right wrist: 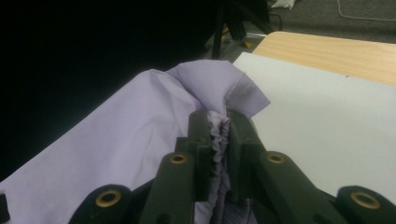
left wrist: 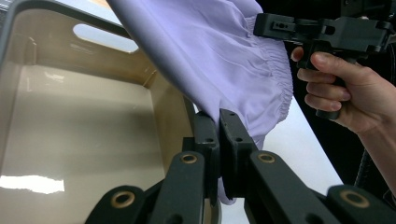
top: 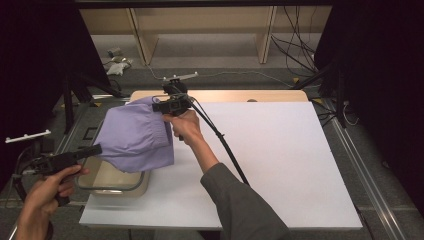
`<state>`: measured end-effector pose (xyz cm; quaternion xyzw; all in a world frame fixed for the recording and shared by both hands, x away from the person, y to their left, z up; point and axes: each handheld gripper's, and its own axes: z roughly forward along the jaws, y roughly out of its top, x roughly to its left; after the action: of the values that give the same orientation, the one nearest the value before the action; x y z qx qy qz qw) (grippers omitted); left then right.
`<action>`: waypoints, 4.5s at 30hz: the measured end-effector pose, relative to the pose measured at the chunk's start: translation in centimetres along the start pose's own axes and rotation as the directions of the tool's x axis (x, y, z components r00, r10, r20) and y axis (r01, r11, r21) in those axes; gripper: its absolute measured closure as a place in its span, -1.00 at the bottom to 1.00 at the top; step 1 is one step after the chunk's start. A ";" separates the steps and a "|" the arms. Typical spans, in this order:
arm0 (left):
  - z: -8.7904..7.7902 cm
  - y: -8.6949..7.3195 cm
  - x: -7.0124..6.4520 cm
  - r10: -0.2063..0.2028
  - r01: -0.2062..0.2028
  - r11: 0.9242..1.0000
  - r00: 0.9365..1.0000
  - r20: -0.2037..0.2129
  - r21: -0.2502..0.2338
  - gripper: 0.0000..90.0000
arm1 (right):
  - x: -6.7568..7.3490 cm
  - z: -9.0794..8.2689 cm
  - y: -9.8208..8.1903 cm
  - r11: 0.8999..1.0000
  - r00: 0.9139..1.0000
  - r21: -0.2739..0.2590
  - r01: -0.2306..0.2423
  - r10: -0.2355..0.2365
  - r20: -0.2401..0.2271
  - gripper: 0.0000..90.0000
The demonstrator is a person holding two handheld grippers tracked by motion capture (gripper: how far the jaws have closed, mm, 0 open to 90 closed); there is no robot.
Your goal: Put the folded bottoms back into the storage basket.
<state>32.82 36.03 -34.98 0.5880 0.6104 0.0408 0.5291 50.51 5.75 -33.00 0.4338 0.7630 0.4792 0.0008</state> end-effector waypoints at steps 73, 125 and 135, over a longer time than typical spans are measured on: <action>0.5 -1.0 5.9 -0.094 0.099 0.995 0.947 -0.309 0.000 -0.10 | 2.9 7.1 -1.7 0.997 0.999 0.071 -0.028 0.027 0.018 -0.07; 8.6 -2.4 -3.4 0.116 -0.109 0.992 0.983 -0.140 0.058 -0.57 | -6.0 -7.5 -2.3 0.995 0.997 -0.087 0.041 -0.035 0.072 -0.64; 9.7 -3.0 -5.1 0.148 -0.143 0.988 0.985 -0.082 0.065 -0.57 | -7.3 -10.7 -3.6 0.991 0.995 -0.122 0.058 -0.048 0.083 -0.65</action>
<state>36.26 25.70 -38.22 0.6441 0.5891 0.0870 0.4801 48.20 -7.48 -32.87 0.4311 0.7424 0.5079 0.0711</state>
